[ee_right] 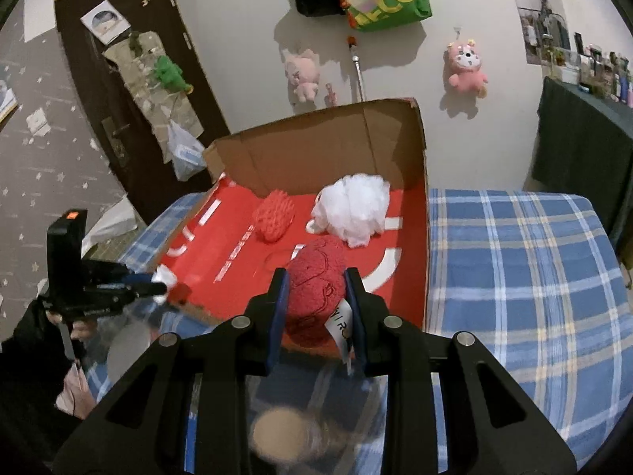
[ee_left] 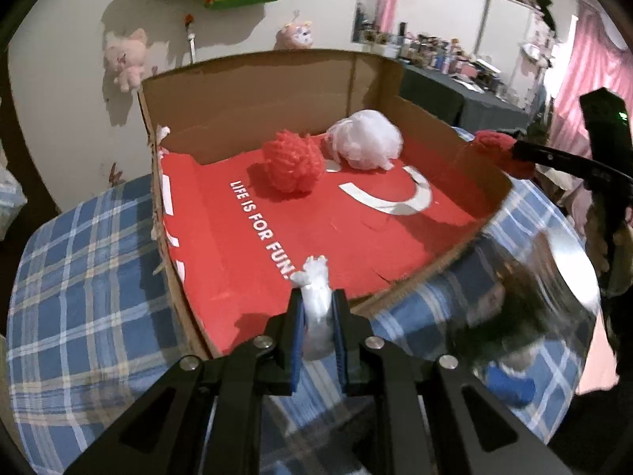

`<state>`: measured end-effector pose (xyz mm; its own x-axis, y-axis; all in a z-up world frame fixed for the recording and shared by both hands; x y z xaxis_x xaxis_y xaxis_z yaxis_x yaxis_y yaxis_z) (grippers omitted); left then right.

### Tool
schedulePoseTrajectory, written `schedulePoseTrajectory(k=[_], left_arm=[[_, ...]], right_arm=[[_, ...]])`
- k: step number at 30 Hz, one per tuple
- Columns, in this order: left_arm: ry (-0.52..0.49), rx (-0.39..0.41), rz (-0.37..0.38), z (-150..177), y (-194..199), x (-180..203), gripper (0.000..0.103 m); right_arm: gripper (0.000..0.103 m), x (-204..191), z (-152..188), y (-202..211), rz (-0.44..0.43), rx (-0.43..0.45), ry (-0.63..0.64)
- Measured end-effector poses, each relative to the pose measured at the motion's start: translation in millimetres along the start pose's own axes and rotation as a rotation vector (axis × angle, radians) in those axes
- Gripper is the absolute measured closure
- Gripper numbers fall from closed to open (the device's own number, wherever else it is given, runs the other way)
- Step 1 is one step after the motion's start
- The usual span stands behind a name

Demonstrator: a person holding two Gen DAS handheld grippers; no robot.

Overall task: Organize soft objects
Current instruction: 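Carry the sock and pouch into the box and open both tools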

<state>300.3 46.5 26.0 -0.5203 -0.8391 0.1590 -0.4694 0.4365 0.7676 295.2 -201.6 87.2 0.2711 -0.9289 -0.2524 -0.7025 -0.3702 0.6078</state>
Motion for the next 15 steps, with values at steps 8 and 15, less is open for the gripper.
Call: schedulePoseTrajectory(k=[8, 15], left_arm=[[0.074, -0.074, -0.04, -24.3, -32.4, -19.9, 0.088], [0.099, -0.168, -0.114, -31.3, -61.7, -36.4, 0.087]], right_arm=[[0.076, 11.5, -21.1, -57.1, 0.119, -0.083, 0.032], [0.076, 20.2, -12.5, -105.9, 0.239, -0.246, 0.116]])
Point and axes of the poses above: each gripper's, at about its wrist camera, not at the fingertips, and y roughly against the way its jaws point, x to its right, z to its underside, the point moved 8 cm from there along -y, roughly the way its jaws point, and after that the axes turned 6 degrees about z, right-handed, at the moved point
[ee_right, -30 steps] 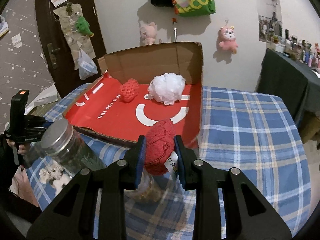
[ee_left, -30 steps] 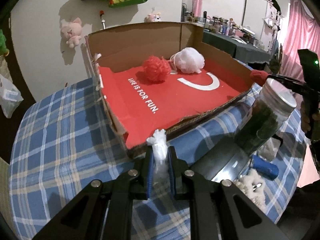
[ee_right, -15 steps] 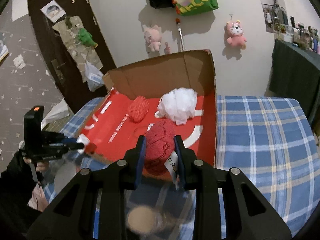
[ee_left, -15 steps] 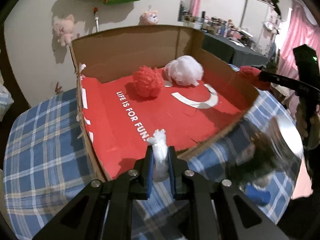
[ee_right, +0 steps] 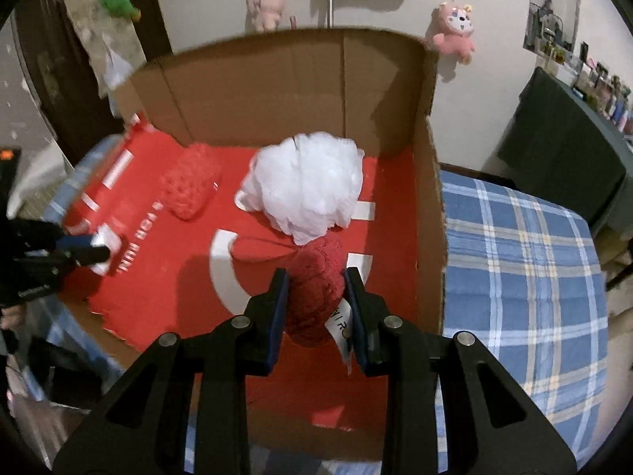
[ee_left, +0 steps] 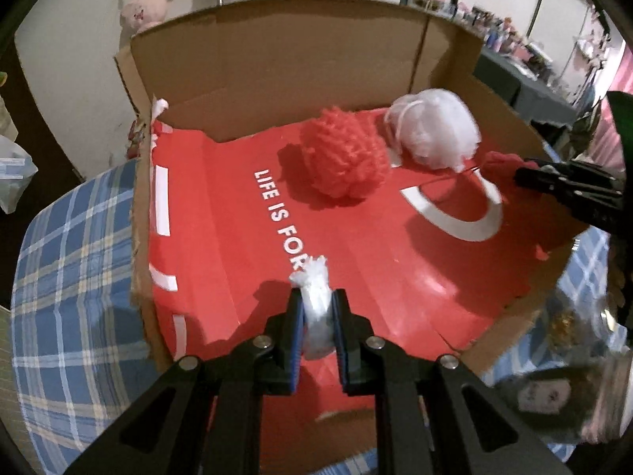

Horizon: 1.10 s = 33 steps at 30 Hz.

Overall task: Organize soft objects
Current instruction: 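Carry the sock and pouch into the box and open both tools, then withdraw both tools from the box toward the remaining table items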

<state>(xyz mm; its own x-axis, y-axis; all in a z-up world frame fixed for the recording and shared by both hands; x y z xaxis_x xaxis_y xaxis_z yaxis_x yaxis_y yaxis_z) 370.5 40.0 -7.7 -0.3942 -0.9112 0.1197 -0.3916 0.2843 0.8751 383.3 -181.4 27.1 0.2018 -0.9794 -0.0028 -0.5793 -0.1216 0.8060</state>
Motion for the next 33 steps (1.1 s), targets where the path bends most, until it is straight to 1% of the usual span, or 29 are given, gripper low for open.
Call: schedulePoseTrajectory(k=[2, 4, 7, 11, 13, 16, 17, 19, 20, 21, 22, 23, 24, 26, 28, 29, 30, 32, 33], left_arm=[[0.009, -0.012, -0.028, -3.4, -6.0, -5.3, 0.086], [0.014, -0.019, -0.038, -6.6, -11.0, -8.8, 0.086], [0.016, -0.029, -0.053, -9.0, -16.9, -12.0, 0.086], [0.01, -0.029, -0.06, -11.0, -18.5, -11.8, 0.085], [0.003, -0.026, -0.066, -11.0, -17.8, -10.1, 0.081], [-0.005, -0.026, -0.066, -10.1, -17.4, -7.9, 0.068], [-0.009, -0.022, -0.069, -9.5, -16.2, -6.7, 0.061], [-0.019, -0.013, -0.068, -9.5, -14.3, -2.5, 0.056], [-0.022, -0.01, -0.069, -8.7, -14.3, 0.3, 0.053], [-0.024, -0.009, -0.068, -8.8, -13.9, 2.4, 0.05], [-0.026, -0.006, -0.067, -10.2, -13.0, 6.7, 0.048], [-0.03, -0.003, -0.068, -10.1, -12.1, 8.6, 0.046], [-0.035, 0.001, -0.072, -10.8, -12.0, 10.5, 0.044], [-0.048, 0.013, -0.078, -11.5, -7.6, 13.9, 0.041], [-0.051, 0.028, -0.077, -12.1, -2.6, 17.6, 0.04], [-0.05, 0.036, -0.077, -12.7, 1.2, 18.8, 0.038], [-0.05, 0.05, -0.076, -13.0, 6.6, 20.8, 0.034], [-0.046, 0.084, -0.075, -13.6, 18.7, 26.1, 0.028], [-0.043, 0.104, -0.075, -14.0, 23.5, 22.5, 0.025]], right_arm=[[0.076, -0.9, -0.6, -7.3, 0.03, -0.021, 0.018], [0.075, -0.7, 0.2, -15.9, 0.043, -0.048, 0.034], [0.075, -0.2, -2.9, -21.2, 0.071, -0.054, 0.051], [0.075, -0.9, -4.4, -25.2, 0.088, -0.067, 0.057], [0.075, -1.7, -2.5, -25.9, 0.101, -0.074, 0.077], [0.075, -5.0, -1.2, -29.2, 0.13, -0.085, 0.118], [0.074, -5.9, -0.3, -29.7, 0.137, -0.086, 0.13], [0.073, -7.4, 2.2, -30.3, 0.146, -0.093, 0.146], [0.072, -8.1, 3.0, -30.1, 0.148, -0.095, 0.156], [0.066, -8.4, 3.5, -30.2, 0.153, -0.097, 0.164], [0.056, -10.8, 3.1, -30.3, 0.159, -0.099, 0.171], [0.032, -11.0, 3.8, -30.2, 0.165, -0.099, 0.174], [0.029, -10.3, 3.9, -29.0, 0.169, -0.094, 0.171], [0.029, -11.0, 2.2, -25.5, 0.16, -0.073, 0.175], [0.029, -12.6, 0.3, -20.4, 0.181, -0.055, 0.188], [0.029, -13.1, -1.3, -18.1, 0.181, -0.047, 0.186], [0.029, -13.8, -3.0, -13.8, 0.174, -0.035, 0.179], [0.028, -14.1, -6.6, -4.2, 0.17, -0.017, 0.168], [0.028, -14.0, -8.6, 2.5, 0.17, -0.001, 0.161]])
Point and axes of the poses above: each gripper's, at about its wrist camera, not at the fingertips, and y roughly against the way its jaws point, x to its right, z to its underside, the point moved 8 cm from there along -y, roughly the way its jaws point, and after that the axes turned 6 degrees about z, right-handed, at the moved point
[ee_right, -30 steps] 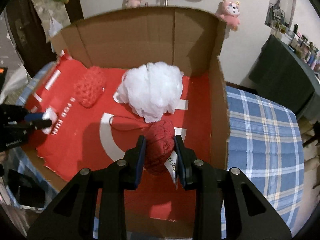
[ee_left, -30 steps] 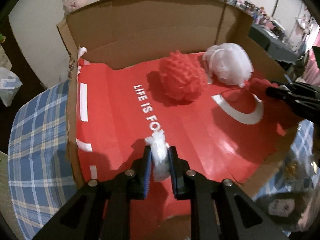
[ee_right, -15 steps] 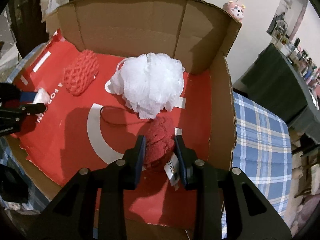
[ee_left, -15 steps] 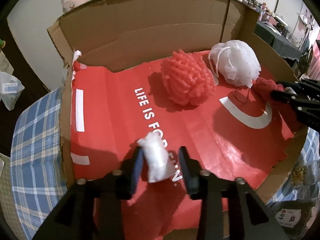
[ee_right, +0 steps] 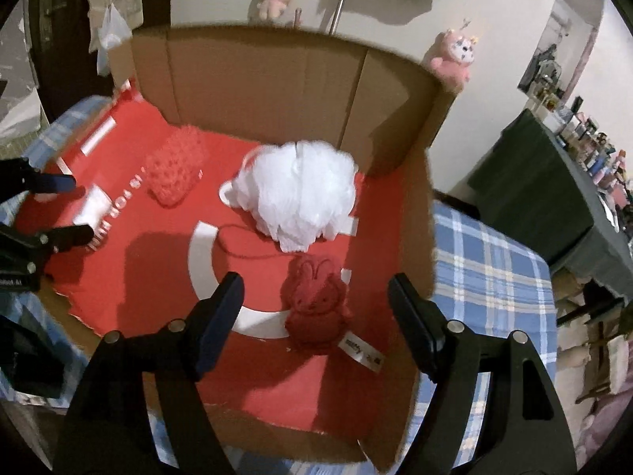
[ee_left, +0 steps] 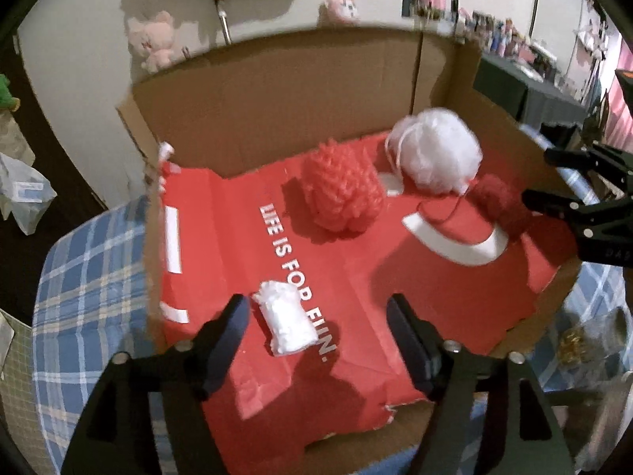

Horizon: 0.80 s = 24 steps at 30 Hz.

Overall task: Organize soft objects
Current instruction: 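Withdraw both tools from the box toward the remaining table items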

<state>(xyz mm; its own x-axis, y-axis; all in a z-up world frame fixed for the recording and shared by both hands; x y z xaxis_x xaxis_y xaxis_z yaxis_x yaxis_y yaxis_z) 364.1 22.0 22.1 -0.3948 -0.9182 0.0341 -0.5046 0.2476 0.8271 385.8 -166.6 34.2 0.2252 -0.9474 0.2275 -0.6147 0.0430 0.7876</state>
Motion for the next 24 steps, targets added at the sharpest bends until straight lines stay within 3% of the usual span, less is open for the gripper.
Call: schedulePoseTrajectory(k=[8, 12, 16, 20, 24], left_arm=[[0.004, 0.202, -0.017, -1.2, 73.5, 12.1, 0.005], [0.0, 0.307, -0.026, 5.9, 118.8, 26.9, 0.003], [-0.002, 0.392, -0.044, 13.8, 155.6, 43.3, 0.0], [-0.006, 0.476, -0.062, 32.4, 191.4, 59.6, 0.0], [0.021, 0.546, -0.066, 57.2, 217.7, 73.7, 0.0]], right_arm=[[0.026, 6.8, -4.1, 71.4, -0.017, 0.117, -0.063], [0.017, 10.9, -1.3, 115.7, -0.027, 0.196, -0.099], [0.017, 8.1, 6.8, 163.8, -0.014, 0.291, -0.109], [0.007, -1.1, 23.2, 211.6, -0.008, 0.382, -0.11], [0.007, -13.7, 45.6, 251.6, -0.008, 0.474, -0.11]])
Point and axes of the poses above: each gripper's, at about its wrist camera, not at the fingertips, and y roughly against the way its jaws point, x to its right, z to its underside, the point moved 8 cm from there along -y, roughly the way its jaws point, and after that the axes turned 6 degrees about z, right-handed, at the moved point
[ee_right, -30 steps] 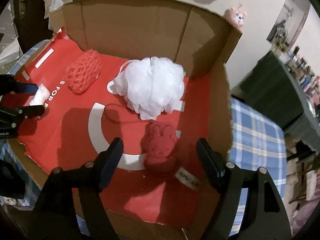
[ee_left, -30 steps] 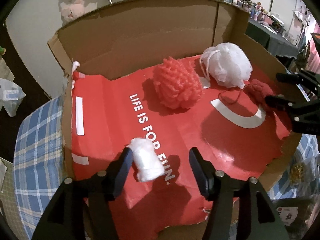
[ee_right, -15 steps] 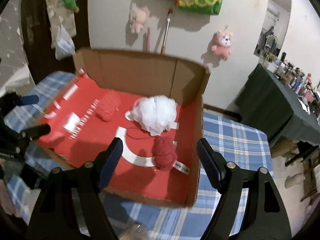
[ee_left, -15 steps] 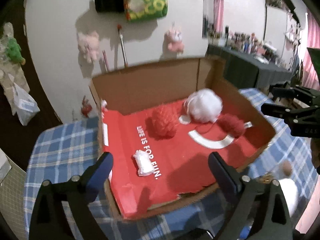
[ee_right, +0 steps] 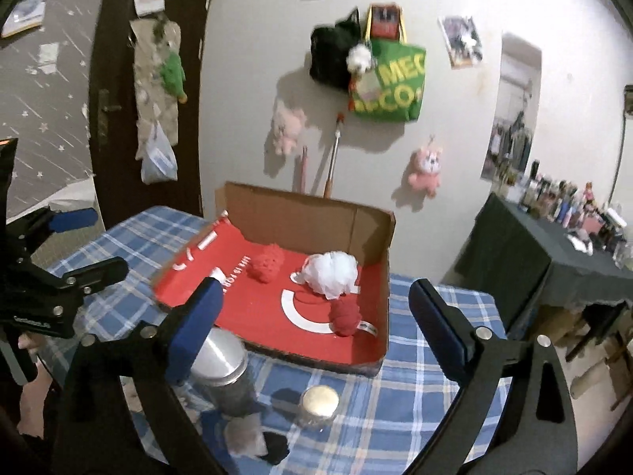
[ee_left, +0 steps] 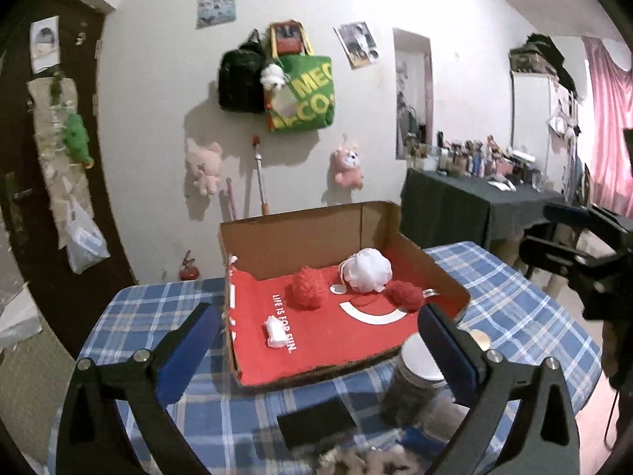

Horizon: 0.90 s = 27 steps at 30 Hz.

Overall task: Organize soft objects
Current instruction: 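Withdraw both tools from the box toward the remaining table items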

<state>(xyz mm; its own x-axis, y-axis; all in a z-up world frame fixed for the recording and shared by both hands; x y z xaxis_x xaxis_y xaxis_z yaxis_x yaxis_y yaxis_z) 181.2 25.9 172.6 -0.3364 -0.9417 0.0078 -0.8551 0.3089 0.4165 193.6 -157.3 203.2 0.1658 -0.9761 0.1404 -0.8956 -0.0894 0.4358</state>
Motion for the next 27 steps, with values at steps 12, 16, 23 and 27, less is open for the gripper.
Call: schedulePoseTrajectory(k=[12, 16, 23, 27], left_arm=[[0.062, 0.086, -0.012, 45.7, 52.6, 27.7, 0.0], [0.079, 0.08, -0.041, 66.2, 52.3, 29.7, 0.0], [0.107, -0.017, -0.042, 112.0, 29.0, 30.4, 0.0], [0.121, -0.074, -0.04, 134.7, 15.8, 31.4, 0.0]], right_arm=[[0.003, -16.8, 54.4, 73.3, 0.081, 0.146, -0.056], [0.003, -23.2, 79.7, 77.1, 0.071, 0.134, -0.087], [0.003, -29.1, 123.6, 59.4, 0.083, 0.077, -0.1], [0.003, -32.9, 146.1, 44.3, 0.068, 0.025, -0.109]])
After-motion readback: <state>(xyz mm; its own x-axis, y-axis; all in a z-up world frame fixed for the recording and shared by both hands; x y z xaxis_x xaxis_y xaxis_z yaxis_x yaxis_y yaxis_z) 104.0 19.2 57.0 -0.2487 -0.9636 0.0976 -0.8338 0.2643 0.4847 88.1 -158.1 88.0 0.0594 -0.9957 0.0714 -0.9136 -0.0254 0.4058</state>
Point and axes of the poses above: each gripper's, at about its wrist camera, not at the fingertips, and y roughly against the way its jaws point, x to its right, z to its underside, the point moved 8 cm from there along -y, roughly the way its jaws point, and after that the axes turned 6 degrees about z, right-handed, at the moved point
